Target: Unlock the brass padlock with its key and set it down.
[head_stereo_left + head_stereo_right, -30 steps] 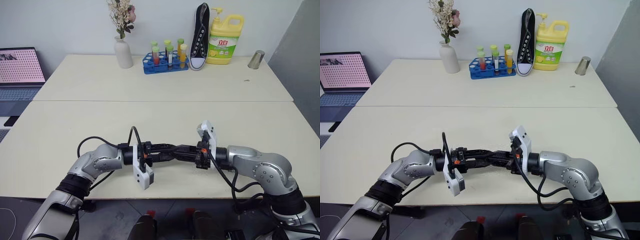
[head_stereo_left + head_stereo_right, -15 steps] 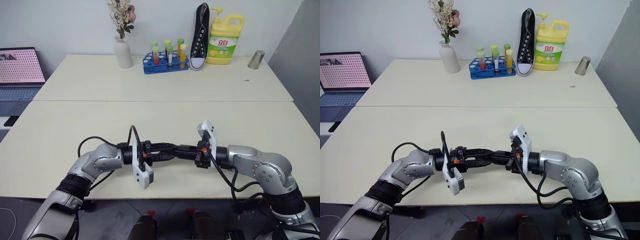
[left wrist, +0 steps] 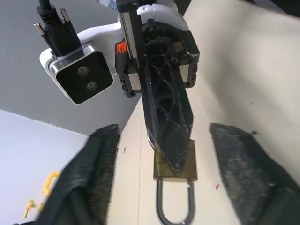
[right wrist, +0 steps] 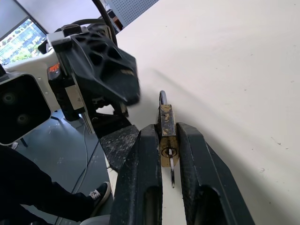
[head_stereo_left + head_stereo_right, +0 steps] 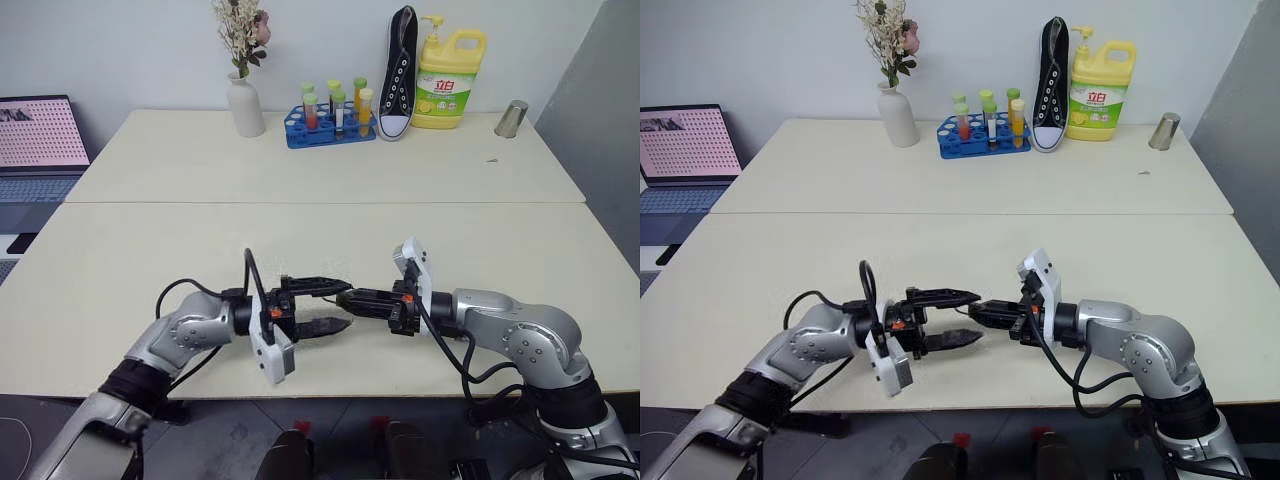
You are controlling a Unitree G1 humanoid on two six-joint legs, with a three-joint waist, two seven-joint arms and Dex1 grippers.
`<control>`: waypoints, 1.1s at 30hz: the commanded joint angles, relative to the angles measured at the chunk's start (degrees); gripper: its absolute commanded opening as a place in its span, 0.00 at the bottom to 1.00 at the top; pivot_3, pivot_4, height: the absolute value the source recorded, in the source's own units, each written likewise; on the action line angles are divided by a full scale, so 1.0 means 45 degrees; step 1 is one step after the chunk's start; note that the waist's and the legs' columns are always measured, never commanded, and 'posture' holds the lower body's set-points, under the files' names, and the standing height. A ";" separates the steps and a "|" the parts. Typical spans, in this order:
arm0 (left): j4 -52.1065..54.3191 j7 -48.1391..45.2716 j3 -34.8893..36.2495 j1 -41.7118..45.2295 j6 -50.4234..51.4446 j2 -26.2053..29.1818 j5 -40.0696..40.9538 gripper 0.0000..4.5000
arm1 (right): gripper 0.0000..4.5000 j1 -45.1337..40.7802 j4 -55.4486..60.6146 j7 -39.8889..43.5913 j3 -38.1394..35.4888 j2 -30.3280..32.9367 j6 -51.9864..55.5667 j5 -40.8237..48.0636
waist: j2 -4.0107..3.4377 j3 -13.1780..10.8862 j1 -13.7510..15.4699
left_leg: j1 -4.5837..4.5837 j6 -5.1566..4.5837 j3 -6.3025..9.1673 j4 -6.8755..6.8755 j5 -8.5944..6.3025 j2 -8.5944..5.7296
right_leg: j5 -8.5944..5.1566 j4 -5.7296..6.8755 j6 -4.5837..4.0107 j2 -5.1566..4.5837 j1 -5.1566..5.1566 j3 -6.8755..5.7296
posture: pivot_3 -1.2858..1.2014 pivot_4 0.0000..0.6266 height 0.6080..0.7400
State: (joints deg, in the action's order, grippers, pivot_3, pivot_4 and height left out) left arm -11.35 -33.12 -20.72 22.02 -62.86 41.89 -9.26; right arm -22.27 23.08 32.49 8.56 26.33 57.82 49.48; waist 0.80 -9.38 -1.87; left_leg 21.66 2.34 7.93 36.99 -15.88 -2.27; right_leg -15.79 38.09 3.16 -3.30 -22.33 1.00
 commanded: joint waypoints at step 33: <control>0.4691 -0.5093 0.2548 -0.0944 1.8873 -0.1258 1.0712 0.00 | 0.03 -0.0123 0.1182 0.1369 -0.0221 0.0671 -0.1131 -0.0825 | -0.0004 -0.0004 -0.0019 | -0.0001 0.0001 0.0003 0.0007 0.0001 0.0008 | -0.0001 0.0000 0.0000 0.0009 0.0003 -0.0002 | 0.52 0.24 1.00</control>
State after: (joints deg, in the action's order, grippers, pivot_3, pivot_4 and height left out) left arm 7.45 -54.80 -10.83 18.30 21.96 36.12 39.10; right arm -22.92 26.15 37.92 8.12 29.46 54.10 45.75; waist 0.79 -9.40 -1.95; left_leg 21.66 2.35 7.94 37.02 -15.88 -2.23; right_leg -15.79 38.08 3.15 -3.26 -22.32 0.99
